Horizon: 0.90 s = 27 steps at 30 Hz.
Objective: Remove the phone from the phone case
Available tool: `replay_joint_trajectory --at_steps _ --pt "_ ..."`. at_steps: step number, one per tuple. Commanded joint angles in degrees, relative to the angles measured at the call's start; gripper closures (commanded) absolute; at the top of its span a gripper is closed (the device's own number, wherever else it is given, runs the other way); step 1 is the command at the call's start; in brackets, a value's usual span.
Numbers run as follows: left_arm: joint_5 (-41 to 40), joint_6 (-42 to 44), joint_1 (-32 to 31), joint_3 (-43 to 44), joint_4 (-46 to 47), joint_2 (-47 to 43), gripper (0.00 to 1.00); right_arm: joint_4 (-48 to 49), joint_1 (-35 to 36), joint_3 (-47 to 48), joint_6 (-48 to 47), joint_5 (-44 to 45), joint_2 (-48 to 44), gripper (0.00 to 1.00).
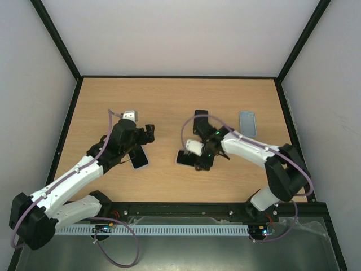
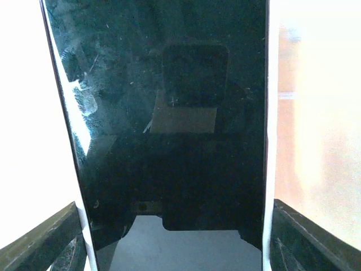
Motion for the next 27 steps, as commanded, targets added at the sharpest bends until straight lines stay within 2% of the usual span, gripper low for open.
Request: replay_joint_trajectory --at_steps 1,7,11,19,23,27 --pt "3.7 -6.9 0.4 0.1 7.7 2.8 0.03 3.4 -9.1 4.1 8.2 -7.6 -7.1 0.59" --pt "9.7 -13.4 -0.9 1.7 18.6 10.9 0.11 15.2 -16.5 1.1 19.5 -10.8 -12.6 0.63" --pt "8.8 -15.6 -5.0 2.9 25.9 14.5 0.15 23.3 -18.7 -1.9 27.9 -9.6 -15.2 0.64" --pt "9.2 -19.0 -11.6 7.0 37.1 24.6 0.2 26.3 -19.0 -3.8 33.5 -10.4 -16.9 0.64" --pt "10.2 -20.0 -12.7 10.2 38.2 29.6 0.23 26.3 -19.0 -4.0 33.7 -10.3 -17.3 0.65" --pt "10.9 -21.2 -13.0 12.2 39.1 32.9 0.3 27.3 -19.0 -4.8 34.2 -10.1 -18.5 0.67"
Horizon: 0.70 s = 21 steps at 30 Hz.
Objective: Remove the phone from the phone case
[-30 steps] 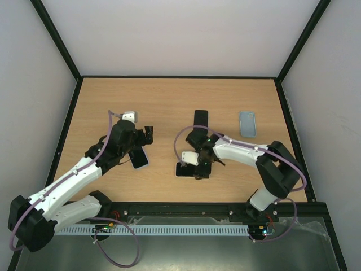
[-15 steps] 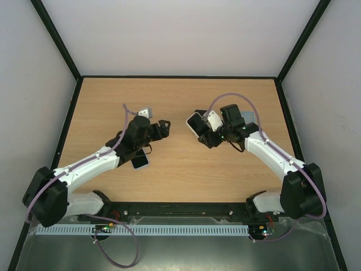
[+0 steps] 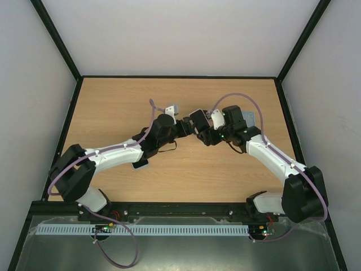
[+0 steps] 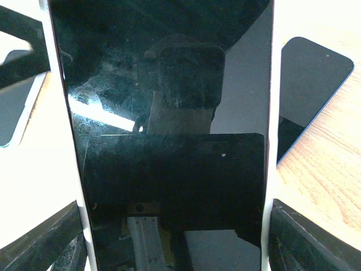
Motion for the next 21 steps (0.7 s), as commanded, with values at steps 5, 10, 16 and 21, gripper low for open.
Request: replay_joint_trajectory --at_steps 5,10,16,21 --pt "1.7 -2.0 -0.1 4.9 4.2 5.6 0.42 5.5 -0.1 -0.9 2.1 -1.3 -4.1 0.67" --pt "3.1 -1.8 -0.1 6.7 5.0 7.9 0.56 5.6 -0.1 -1.5 1.6 -1.2 -4.0 0.67" --pt "6.0 -2.3 -0.2 8.8 5.2 10.0 0.71 5.8 -0.1 -1.6 1.5 -0.4 -4.2 0.68" --pt "7.7 -2.6 -0.1 9.5 5.1 10.9 0.74 5.9 -0.1 -1.7 1.5 -0.2 -4.7 0.68"
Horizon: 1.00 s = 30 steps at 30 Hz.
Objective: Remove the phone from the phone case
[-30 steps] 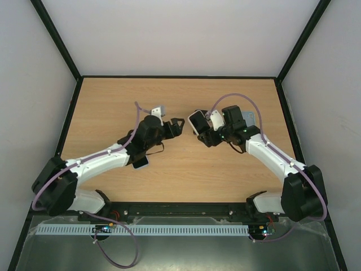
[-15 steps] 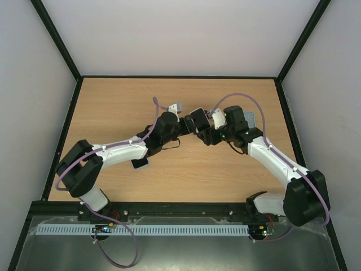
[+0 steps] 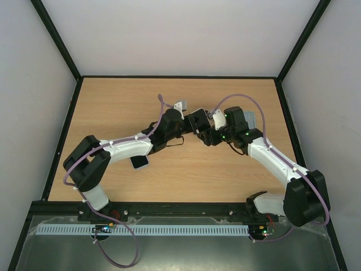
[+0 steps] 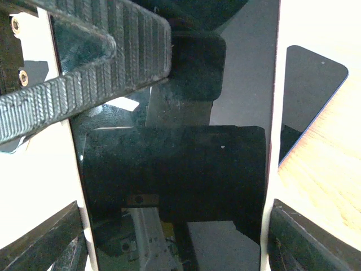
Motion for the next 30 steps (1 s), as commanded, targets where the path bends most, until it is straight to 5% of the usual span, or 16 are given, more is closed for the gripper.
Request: replay_joint_trajectory --at_steps 1,8,13,21,30 --pt "2.8 -0.4 -0.1 2.1 1.8 1.1 0.75 3.9 -0.1 0.1 0.2 0.3 -2.3 0.68" --pt "5.7 -0.1 -0.1 3.3 1.7 2.3 0.79 4.2 0.0 0.1 0.2 0.6 -2.3 0.68" --pt "7.1 1.2 0.3 2.8 2.3 1.8 0.92 4.1 -0.1 0.0 0.3 0.6 -2.7 0.61" --pt "11.4 6.6 5.9 -0.3 -1.3 -5.9 0.97 -0.4 -0.1 3.0 -3.7 -1.8 -4.5 0.0" --pt "23.0 21.0 11.7 -4.8 -10.0 -17.7 0.97 -13.4 -0.4 9.3 -6.9 -9.0 -7.7 0.02"
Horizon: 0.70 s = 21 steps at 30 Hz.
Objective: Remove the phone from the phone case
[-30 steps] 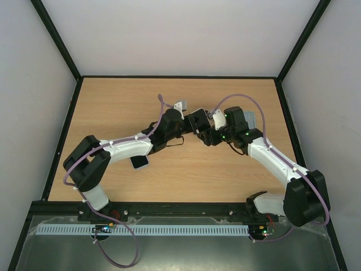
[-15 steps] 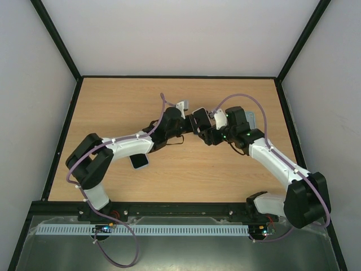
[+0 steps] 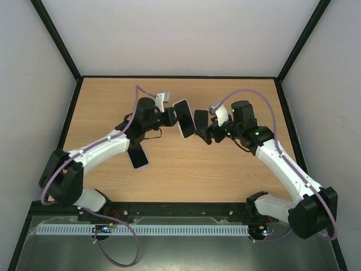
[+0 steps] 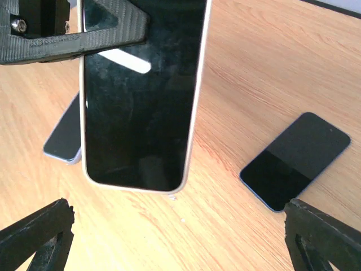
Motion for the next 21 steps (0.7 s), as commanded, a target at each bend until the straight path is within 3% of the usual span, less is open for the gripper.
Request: replay_joint_trajectory --at_steps 1,7,10,14,19,21 --pt "12.0 9.5 1.2 -3.7 1.3 -7.2 0.97 -8.4 -0.5 4.1 -2.7 -4.5 -1.7 0.03" --pt "24.5 13.4 1.8 -9.1 6.6 -14.6 0.97 -15.1 -0.7 6.7 -8.0 -14.9 -0.4 0.01" --pt "30.0 13.2 1.8 -10.7 10.3 -16.5 0.97 -21.0 -0.7 6.1 -16.4 -25.2 1.0 0.13" --pt "34.9 8.5 1.8 -13.0 19.5 -15.8 0.97 -21.2 -0.6 3.3 -18.4 -35.2 2.5 0.32" --pt "36.1 5.2 0.7 -14.2 26.3 -14.0 0.97 -19.5 -0.1 2.1 -18.0 -39.1 3.0 0.41" --pt "35.6 4.7 0.1 -14.7 28.1 -14.0 0.97 -19.1 0.0 1.9 -18.0 -41.6 2.8 0.5"
